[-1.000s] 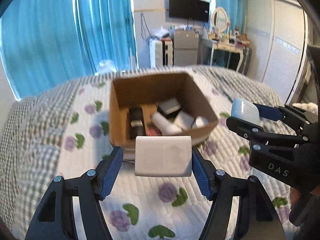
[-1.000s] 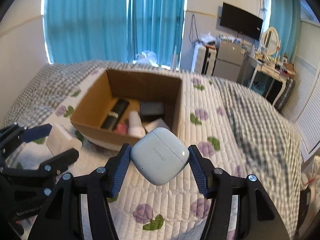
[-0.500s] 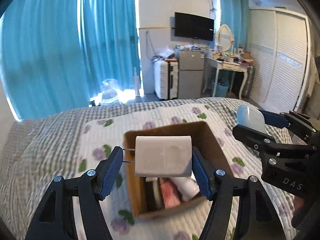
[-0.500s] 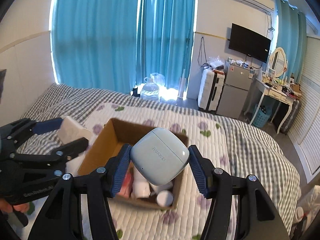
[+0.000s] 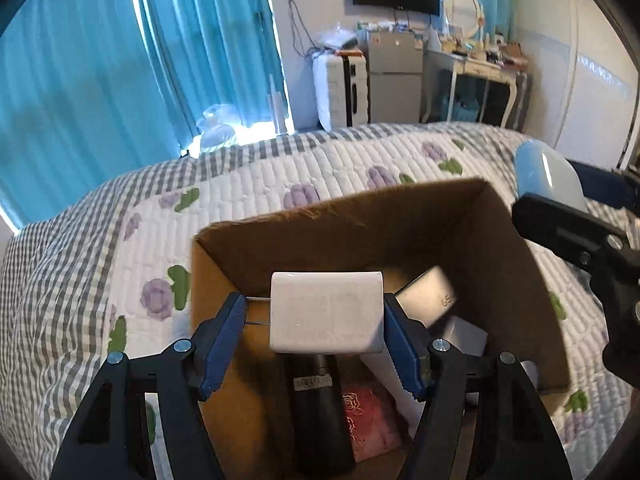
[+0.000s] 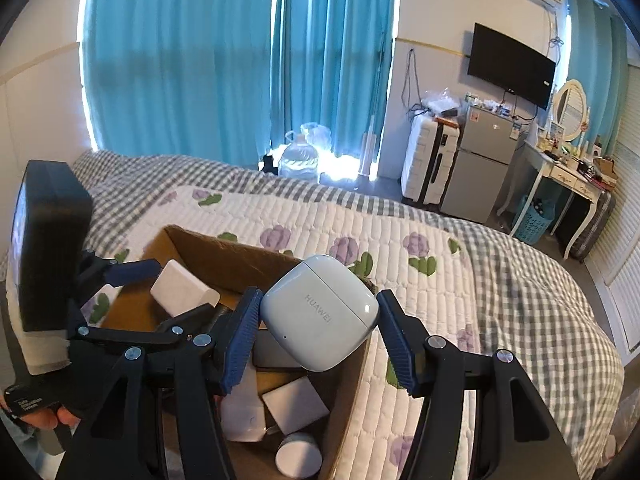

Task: Organize rigid objects
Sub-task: 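Lower the plug charger into the box with the left gripper while the right drops the earbud case in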

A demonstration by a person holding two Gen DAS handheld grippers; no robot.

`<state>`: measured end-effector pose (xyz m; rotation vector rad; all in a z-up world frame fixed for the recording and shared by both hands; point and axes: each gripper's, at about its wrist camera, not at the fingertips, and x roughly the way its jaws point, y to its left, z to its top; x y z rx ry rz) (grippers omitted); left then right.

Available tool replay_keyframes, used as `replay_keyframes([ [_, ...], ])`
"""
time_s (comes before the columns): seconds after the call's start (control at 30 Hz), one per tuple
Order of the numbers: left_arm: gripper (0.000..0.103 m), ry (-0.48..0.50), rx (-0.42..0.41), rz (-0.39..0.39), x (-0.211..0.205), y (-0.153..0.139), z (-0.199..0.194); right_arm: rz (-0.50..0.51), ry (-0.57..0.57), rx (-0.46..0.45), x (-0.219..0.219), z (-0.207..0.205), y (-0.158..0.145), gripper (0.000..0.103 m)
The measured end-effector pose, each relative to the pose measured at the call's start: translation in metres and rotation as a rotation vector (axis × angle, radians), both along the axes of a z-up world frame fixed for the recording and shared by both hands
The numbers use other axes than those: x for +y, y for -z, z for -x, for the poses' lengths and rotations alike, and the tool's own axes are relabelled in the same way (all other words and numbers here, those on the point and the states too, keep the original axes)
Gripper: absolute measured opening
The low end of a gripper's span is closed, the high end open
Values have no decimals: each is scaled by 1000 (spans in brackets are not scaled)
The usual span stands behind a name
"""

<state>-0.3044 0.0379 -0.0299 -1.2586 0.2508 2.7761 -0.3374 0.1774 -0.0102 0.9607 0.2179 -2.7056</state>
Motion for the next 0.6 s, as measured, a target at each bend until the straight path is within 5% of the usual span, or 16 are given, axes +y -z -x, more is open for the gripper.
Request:
replay_keyframes([
  [0.33, 74, -8, 23, 41, 1, 6, 2, 16, -13, -29, 11, 15, 19, 58],
  [0.6, 75, -33, 75, -72, -21, -32, -22, 14, 9, -15, 15, -4, 2, 58],
])
